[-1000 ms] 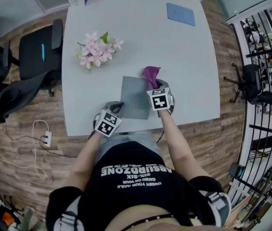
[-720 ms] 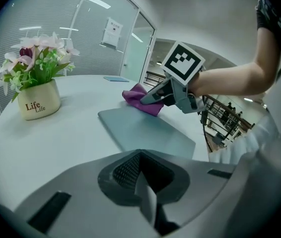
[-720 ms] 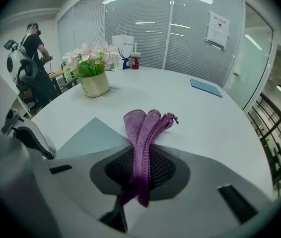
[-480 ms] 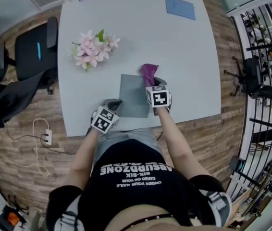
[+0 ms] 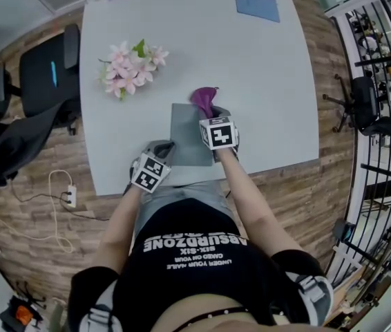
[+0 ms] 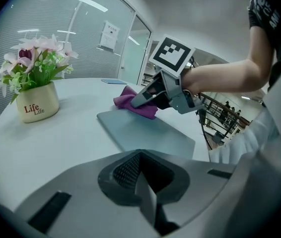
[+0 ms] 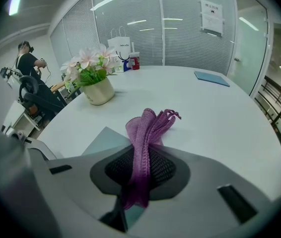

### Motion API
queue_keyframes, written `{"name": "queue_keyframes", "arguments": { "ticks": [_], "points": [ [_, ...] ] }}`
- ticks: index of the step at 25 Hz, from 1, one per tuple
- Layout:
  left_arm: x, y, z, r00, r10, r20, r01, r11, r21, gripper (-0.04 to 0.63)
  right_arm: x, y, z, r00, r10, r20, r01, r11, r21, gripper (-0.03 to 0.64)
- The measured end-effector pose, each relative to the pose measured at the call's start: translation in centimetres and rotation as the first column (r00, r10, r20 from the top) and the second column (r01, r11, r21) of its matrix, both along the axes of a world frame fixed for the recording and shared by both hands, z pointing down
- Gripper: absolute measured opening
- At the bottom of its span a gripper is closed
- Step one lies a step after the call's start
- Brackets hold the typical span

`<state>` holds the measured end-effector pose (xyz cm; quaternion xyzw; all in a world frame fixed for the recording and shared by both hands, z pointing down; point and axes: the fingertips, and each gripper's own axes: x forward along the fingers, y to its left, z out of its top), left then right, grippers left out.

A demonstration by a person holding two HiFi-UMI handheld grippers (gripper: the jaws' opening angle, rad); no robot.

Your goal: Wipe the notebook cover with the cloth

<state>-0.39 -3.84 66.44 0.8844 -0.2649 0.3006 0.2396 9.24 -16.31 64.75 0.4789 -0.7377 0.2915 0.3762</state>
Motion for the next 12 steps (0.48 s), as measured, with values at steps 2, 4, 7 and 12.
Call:
{"name": "queue_keyframes", "arguments": {
  "ticks": [2,4,7,12],
  "points": [
    [0.0,0.0,0.0,1.000,0.000,0.000,0.000,1.000,-0.001,0.017,-0.6,0.0,0.0,1.000,-0.019,0.008,0.019,1.000,-0.005,0.078],
    [0.0,0.0,0.0,1.000,0.001,-0.002,-0.001,1.000,-0.007,0.017,-1.4,0.1,-0.1,0.999,-0.045,0.018,0.045,0.999,-0.009,0.078],
    [0.0,0.0,0.0,1.000,0.001,0.001,-0.001,1.000,-0.003,0.017,-2.9,0.0,0.0,0.996,-0.086,0.023,0.086,0.996,-0.008,0.078],
    [0.1,0.1,0.1,1.000,-0.001,0.005,0.000,1.000,0.010,0.017,-5.9,0.3,0.2,0.986,-0.161,0.034,0.161,0.987,-0.024,0.078]
  ]
}}
